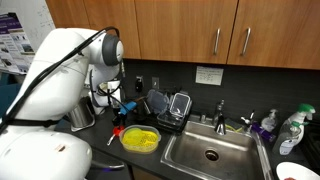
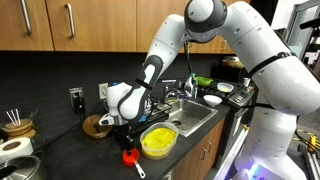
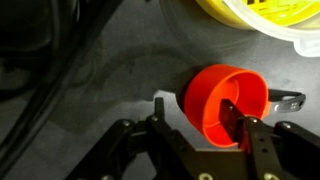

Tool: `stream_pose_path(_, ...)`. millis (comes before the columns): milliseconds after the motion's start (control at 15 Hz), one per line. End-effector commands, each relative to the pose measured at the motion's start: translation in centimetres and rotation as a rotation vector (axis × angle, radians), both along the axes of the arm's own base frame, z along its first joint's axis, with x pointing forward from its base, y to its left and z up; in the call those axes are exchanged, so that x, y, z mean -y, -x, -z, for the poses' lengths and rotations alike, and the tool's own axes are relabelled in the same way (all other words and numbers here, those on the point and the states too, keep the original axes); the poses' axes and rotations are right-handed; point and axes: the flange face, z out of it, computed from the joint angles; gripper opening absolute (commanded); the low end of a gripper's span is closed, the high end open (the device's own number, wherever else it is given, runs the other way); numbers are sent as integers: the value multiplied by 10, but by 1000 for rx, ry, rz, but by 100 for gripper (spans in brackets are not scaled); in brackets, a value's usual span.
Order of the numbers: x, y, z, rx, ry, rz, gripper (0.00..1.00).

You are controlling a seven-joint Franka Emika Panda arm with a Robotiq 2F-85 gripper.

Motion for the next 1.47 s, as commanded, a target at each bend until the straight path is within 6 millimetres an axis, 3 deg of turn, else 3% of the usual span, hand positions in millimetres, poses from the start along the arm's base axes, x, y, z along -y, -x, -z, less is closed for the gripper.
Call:
stream_pose_path(0, 0, -3, 2, 0, -10, -23, 28)
stream_pose_path(267, 0, -3, 1, -2, -17, -31, 1)
stream_pose_path(800, -3, -1, -3, 5, -13, -34, 1)
stream_pose_path(1400, -33, 14, -24, 61, -40, -48, 1)
